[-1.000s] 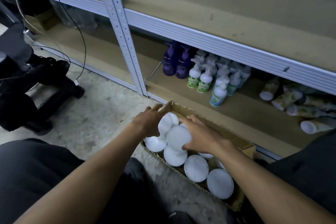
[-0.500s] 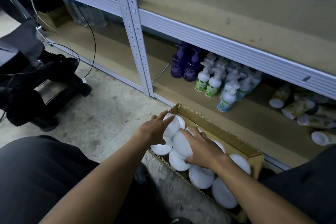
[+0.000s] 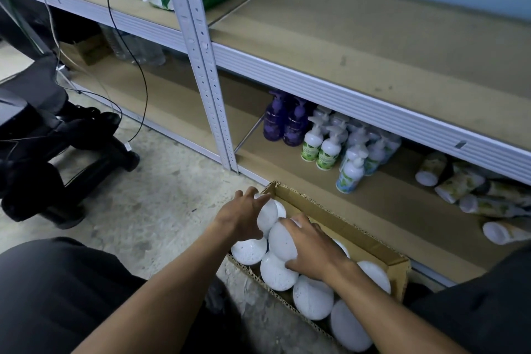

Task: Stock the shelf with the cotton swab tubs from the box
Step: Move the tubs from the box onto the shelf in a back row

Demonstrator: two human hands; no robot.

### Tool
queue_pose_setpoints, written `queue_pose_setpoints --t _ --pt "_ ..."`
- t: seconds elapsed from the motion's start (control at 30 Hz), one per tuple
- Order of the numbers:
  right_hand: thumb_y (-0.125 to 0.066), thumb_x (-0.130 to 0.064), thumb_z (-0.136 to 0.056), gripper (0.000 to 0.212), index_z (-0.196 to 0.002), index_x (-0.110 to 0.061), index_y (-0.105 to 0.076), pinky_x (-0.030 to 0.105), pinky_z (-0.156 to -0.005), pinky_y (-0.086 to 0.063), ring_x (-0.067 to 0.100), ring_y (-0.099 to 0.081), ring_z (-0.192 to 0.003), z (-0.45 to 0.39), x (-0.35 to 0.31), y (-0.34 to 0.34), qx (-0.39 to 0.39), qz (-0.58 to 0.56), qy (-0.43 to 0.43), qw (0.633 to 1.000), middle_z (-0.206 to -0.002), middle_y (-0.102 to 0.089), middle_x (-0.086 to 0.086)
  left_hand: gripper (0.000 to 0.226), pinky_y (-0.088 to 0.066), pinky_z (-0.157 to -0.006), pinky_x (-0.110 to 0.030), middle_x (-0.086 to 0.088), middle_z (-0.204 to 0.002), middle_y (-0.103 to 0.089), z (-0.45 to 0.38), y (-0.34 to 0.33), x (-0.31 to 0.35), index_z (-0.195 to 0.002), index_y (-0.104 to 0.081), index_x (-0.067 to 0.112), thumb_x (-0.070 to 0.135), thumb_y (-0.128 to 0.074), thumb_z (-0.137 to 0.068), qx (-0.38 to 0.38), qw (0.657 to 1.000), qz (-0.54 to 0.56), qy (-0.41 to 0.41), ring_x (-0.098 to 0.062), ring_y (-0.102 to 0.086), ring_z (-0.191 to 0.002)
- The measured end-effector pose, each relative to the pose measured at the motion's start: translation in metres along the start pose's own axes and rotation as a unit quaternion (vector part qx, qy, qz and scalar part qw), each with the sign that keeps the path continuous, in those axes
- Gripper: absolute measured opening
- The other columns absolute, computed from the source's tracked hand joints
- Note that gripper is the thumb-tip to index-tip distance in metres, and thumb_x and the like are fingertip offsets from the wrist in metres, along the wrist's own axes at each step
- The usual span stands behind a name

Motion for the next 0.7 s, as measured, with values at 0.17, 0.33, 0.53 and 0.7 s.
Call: queue_pose_setpoints --t 0.17,0.33,0.53,0.7 --pt "-0.073 -0.031 -0.073 0.085 -0.145 -0.039 -0.029 0.043 -0.088 -0.051 0.031 -0.047 -0.122 0.003 -0.005 0.035 0.033 -0.058 0.003 0.998 -0.141 -0.032 -0.005 0.098 -0.045 -0.104 -0.044 -0.005 -0.152 -0.032 0.006 0.045 0.007 -0.156 -0.025 0.032 0.032 -0.077 -0.073 0.023 0.999 0.033 -0.005 -0.033 -0.035 -0.132" --pt "-0.073 -0.034 -0.073 0.078 -0.141 -0.042 -0.037 0.042 -0.098 -0.046 0.023 -0.041 -0.131 0.020 -0.018 0.101 0.082 -0.093 0.005 0.992 -0.146 -0.031 -0.010 0.094 -0.038 -0.110 -0.044 -0.003 -0.147 -0.038 0.024 0.109 0.009 -0.153 -0.033 0.033 0.037 -0.079 -0.071 0.085 0.994 0.062 -0.019 -0.032 -0.039 -0.130" --pt "-0.071 -0.043 -0.074 0.076 -0.142 -0.048 -0.040 0.030 -0.102 -0.040 0.005 -0.035 -0.132 0.064 -0.034 0.181 0.144 -0.087 0.028 0.985 -0.143 -0.031 -0.020 0.094 -0.039 -0.107 -0.041 0.004 -0.140 -0.044 0.064 0.185 0.031 -0.149 -0.039 0.037 0.055 -0.077 -0.065 0.173 0.982 0.062 -0.046 -0.025 -0.041 -0.128" --pt "-0.073 -0.051 -0.074 0.078 -0.145 -0.050 -0.041 0.026 -0.105 -0.034 0.001 -0.032 -0.136 0.118 -0.037 0.241 0.186 -0.060 0.033 0.980 -0.149 -0.029 -0.024 0.092 -0.043 -0.102 -0.040 0.010 -0.135 -0.045 0.098 0.242 0.065 -0.148 -0.039 0.041 0.062 -0.074 -0.065 0.211 0.971 0.075 -0.078 -0.019 -0.040 -0.128"
Point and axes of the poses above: each hand's wrist, its own z-axis away from the middle knuckle, its own y-axis out of the back of the hand, x = y × z, the point moved 6 cm from there along -z, towards the middle knuckle
